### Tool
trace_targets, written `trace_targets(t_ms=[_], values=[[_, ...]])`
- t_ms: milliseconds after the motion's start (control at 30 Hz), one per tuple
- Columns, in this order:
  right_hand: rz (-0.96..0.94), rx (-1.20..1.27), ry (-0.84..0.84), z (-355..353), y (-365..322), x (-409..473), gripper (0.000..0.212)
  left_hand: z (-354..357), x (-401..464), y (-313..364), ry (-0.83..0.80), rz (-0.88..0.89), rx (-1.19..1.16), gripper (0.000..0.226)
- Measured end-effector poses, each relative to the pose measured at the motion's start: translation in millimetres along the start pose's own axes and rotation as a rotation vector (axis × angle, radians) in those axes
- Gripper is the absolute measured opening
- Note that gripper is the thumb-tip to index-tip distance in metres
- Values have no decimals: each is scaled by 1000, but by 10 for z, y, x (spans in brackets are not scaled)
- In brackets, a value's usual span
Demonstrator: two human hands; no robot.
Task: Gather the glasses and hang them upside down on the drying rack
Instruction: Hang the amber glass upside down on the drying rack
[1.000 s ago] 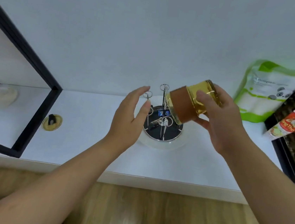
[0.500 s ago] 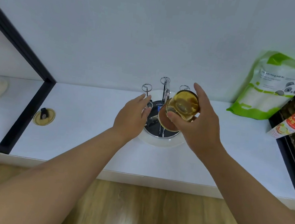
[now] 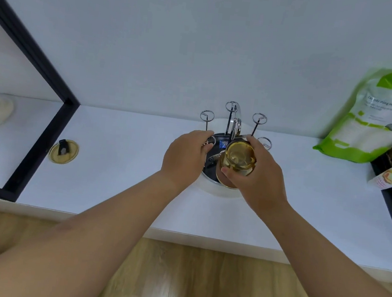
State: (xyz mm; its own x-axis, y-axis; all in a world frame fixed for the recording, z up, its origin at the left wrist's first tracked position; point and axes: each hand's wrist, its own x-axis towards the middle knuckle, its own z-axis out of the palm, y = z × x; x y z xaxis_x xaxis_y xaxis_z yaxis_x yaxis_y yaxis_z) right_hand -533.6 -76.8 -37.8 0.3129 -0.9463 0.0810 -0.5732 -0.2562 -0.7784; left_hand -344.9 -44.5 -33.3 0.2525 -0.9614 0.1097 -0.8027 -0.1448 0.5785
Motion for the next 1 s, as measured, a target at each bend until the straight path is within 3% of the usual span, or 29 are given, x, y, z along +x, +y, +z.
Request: trace_targets(t_ms=[533,1000], values=[[-17,-45,-66,9,249,64,79,57,-63,48,38,-23,-16,34],[55,-91,-41,-81,271,120,96,106,-169,112,-21,-25,-103,41]])
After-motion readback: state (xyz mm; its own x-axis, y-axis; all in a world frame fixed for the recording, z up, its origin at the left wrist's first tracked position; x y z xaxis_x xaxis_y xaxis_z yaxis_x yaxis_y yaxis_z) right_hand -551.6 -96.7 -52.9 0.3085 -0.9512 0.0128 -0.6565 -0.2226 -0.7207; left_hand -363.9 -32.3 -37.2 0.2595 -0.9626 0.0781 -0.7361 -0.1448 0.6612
